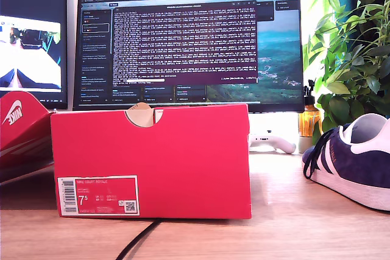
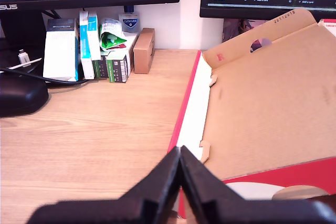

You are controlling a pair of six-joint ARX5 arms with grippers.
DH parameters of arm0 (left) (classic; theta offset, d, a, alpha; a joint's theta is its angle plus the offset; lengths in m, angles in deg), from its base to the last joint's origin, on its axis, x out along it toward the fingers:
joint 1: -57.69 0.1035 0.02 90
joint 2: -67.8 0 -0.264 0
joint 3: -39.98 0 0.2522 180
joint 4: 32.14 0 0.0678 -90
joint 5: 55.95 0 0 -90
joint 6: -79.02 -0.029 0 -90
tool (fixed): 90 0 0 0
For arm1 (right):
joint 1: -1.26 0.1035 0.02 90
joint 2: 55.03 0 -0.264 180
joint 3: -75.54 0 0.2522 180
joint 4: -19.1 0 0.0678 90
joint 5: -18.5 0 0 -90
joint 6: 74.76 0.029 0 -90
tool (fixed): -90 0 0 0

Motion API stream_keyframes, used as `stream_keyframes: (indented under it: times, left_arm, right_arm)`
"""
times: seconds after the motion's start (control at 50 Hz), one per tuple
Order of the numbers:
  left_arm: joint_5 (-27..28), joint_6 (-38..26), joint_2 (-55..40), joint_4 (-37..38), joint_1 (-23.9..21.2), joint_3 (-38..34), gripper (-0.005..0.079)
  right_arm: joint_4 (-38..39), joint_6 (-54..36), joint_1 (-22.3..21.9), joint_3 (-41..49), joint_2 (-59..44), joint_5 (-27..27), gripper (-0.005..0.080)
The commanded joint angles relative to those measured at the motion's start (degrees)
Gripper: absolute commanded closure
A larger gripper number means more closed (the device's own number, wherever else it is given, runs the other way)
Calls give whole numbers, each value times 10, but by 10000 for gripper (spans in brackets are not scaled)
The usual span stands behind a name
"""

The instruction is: Pack the blue shoes by picking the first shoe and placing it inside the red shoebox, left side, then picking and rotating the second shoe and placing it in the shoebox

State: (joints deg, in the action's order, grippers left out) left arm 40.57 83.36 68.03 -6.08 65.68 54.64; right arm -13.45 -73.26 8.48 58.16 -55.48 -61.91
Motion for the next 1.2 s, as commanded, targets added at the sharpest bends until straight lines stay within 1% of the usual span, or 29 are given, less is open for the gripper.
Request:
stream_keyframes:
  times: [0.0, 0.4, 0.48, 0.5, 0.6, 0.66, 0.68, 0.76, 0.88, 0.98, 1.18]
  left_arm:
    - [1, 2, 5, 14, -23, -15, 761]
    - [1, 2, 5, 14, -23, -15, 762]
    - [7, 25, 5, 12, -23, -15, 762]
    - [9, 39, 5, 10, -23, -15, 762]
    - [21, 69, 5, -13, -23, -15, 762]
    - [34, 112, 5, -37, -23, -15, 761]
    - [38, 115, 5, -45, -23, -15, 762]
    - [61, 170, 5, -84, -23, -15, 761]
    - [122, 185, 5, -142, -24, -12, 762]
    - [158, 181, 5, -139, -24, 17, 762]
    - [184, 164, -17, -94, -24, 103, 762]
  right_arm:
    - [7, 0, 1, 5, 3, 0, 760]
    - [11, 2, 1, 5, 3, 0, 760]
    - [30, 3, 2, 5, 3, -6, 760]
    - [35, 5, 2, 5, 3, -9, 760]
    - [65, 53, 2, 5, 3, -33, 760]
    - [96, 97, 2, 5, 3, -51, 760]
    - [105, 106, 2, 5, 3, -59, 760]
    - [144, 170, 2, 5, 3, -97, 759]
    - [188, 205, 3, -3, 3, -145, 752]
    - [168, 210, 3, -33, 3, -169, 752]
    - [82, 199, 3, -115, -22, -169, 752]
